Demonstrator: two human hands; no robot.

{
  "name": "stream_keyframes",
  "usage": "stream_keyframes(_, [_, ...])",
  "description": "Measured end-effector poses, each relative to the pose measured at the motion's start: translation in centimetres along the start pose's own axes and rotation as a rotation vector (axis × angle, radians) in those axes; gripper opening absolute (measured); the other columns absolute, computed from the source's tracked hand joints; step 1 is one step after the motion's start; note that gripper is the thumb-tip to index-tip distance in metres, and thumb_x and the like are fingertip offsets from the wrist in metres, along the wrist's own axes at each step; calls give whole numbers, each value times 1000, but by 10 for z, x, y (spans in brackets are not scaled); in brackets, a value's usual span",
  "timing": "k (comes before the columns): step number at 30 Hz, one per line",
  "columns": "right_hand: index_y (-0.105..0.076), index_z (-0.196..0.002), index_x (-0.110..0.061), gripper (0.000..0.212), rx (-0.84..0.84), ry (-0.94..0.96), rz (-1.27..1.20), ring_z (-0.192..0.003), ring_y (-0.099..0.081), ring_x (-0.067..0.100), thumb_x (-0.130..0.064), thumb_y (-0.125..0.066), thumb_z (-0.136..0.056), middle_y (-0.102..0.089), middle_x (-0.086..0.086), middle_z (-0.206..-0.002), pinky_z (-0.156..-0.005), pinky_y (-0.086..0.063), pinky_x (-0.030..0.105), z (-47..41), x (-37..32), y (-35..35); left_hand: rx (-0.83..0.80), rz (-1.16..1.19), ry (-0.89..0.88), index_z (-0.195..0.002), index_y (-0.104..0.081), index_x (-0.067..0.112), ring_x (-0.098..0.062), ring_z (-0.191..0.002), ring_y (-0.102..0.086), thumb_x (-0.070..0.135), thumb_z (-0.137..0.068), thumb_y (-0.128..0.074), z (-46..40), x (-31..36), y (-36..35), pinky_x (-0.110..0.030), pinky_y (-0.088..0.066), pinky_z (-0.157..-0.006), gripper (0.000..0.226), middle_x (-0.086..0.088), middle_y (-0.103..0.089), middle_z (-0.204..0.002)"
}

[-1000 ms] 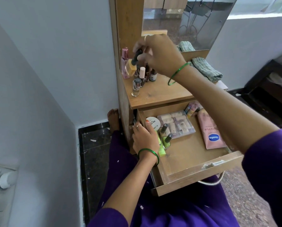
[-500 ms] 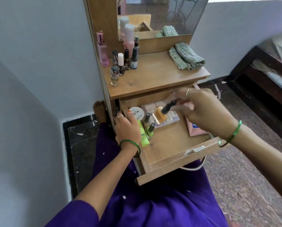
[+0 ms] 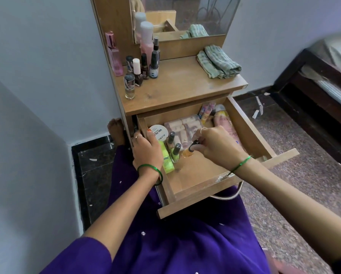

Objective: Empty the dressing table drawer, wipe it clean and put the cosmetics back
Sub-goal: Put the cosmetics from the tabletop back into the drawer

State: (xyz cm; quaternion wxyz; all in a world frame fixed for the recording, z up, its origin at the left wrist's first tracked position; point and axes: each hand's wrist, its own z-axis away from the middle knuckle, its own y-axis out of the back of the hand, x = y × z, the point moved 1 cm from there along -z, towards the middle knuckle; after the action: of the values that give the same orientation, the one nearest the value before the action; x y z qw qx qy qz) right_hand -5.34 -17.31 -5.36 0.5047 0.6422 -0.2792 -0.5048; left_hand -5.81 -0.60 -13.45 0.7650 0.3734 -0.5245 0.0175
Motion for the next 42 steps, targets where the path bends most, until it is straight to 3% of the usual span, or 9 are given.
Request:
stream_keyframes(8, [-66, -81, -11, 16, -67, -13, 5, -77, -60, 24, -25, -73, -78, -56, -2, -75, -69, -51, 36, -16, 1, -16, -1, 0, -2, -121, -49, 12, -31, -110, -55, 42, -99, -29, 0, -2, -2, -35, -34, -71, 42, -7, -55, -124])
stream_keyframes(20, [-67, -85, -8, 14, -68, 8, 7, -82, -61, 22, -20, -72, -79, -67, 4, -85, -75, -51, 37, -20, 4, -20, -2, 1, -12, -121, -49, 12, -29, -109, -55, 42, -100, -29, 1, 0, -1, -34, -34, -70, 41, -6, -55, -124])
stream_keyframes(42, [-63, -85, -9, 17, -78, -15, 14, -79, -57, 21, -24, -71, -80, -58, 0, -81, -73, -51, 36, -19, 5, -22, 0, -13, -31, -121, -48, 12, -31, -109, -55, 42, -100, -29, 0, -1, -2, -35, -36, -70, 41, -9, -55, -122])
